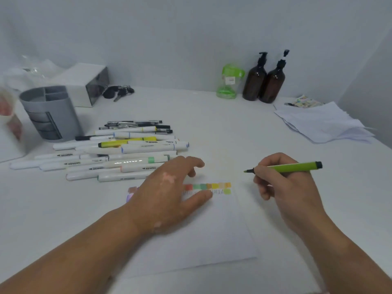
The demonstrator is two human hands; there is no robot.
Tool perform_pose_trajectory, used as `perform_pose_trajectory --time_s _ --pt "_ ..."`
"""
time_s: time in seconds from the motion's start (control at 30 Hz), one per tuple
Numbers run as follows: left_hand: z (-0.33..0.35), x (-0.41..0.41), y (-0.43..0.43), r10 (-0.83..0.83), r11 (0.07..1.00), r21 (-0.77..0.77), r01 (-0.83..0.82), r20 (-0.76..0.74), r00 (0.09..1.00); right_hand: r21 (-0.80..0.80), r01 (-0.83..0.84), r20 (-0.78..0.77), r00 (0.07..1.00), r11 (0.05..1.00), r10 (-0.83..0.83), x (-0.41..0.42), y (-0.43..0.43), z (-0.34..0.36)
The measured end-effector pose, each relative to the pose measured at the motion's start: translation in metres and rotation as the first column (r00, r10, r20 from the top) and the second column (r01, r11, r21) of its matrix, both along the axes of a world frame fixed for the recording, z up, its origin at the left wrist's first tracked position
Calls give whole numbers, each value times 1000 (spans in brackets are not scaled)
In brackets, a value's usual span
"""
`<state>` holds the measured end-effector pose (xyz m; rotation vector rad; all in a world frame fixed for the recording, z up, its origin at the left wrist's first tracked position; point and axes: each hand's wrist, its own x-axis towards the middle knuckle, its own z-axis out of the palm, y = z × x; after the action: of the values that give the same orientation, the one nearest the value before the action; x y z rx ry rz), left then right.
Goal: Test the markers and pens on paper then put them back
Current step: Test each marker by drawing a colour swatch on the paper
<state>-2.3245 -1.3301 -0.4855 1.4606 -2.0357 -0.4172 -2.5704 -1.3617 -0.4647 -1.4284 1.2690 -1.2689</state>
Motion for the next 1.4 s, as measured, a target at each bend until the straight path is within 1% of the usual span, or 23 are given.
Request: perform_pose_trajectory --time_s 0.03,0.07,0.13,0.2,0.23,0.27,0.3,0.4,0.53,0.6,0.7,0.77,0.83,0.97,1.13,1.23,1.3,1.4 --pt "3 4 -3 45 999 36 -41 -133 990 -6 -41 -3 999 999 41 7 -6 7" --pt "6 9 -6 92 993 96 -68 -273 957 -5 -80 12 997 997 80 16 -11 14" --pt "13 18 -12 189 971 228 -79 -515 836 5 -144 56 988 990 143 36 -24 25" --pt "18 24 -16 271 944 324 -58 -663 698 17 -197 98 976 980 195 58 -37 33" --pt "20 27 -17 290 936 348 -41 -702 651 23 -224 127 967 974 220 68 -42 35" --pt "21 29 -17 297 931 363 -22 -722 625 29 -251 165 956 967 243 76 -46 37" --pt "21 32 -17 297 927 376 -2 -729 617 32 -274 208 942 961 262 83 -49 36" --pt "19 38 -18 270 920 388 52 -724 635 38 -300 311 910 953 275 91 -52 24" --pt "18 40 -21 212 923 360 134 -769 603 14 -304 355 892 952 280 86 -49 4" --pt "17 37 -20 212 917 363 162 -790 575 2 -318 401 869 948 290 84 -48 1" --pt "17 33 -19 210 926 352 138 -782 587 -7 -350 437 842 937 318 85 -46 2" --pt "18 33 -20 197 939 328 107 -765 613 -11 -352 405 854 936 326 85 -45 4" --pt "19 35 -20 180 950 302 78 -736 653 -32 -345 342 878 938 335 84 -44 4" --pt "19 38 -21 151 972 235 13 -664 732 -60 -370 292 882 927 371 82 -42 7" --pt "18 38 -21 161 972 235 -14 -624 765 -53 -393 248 885 918 393 83 -40 5" --pt "18 38 -20 153 975 223 -15 -617 772 -40 -421 205 884 906 420 86 -39 4" --pt "19 38 -20 150 977 210 -17 -636 757 -32 -431 195 882 902 429 87 -38 4" --pt "20 38 -20 148 977 213 23 -747 648 -24 -435 227 874 900 429 86 -38 5"
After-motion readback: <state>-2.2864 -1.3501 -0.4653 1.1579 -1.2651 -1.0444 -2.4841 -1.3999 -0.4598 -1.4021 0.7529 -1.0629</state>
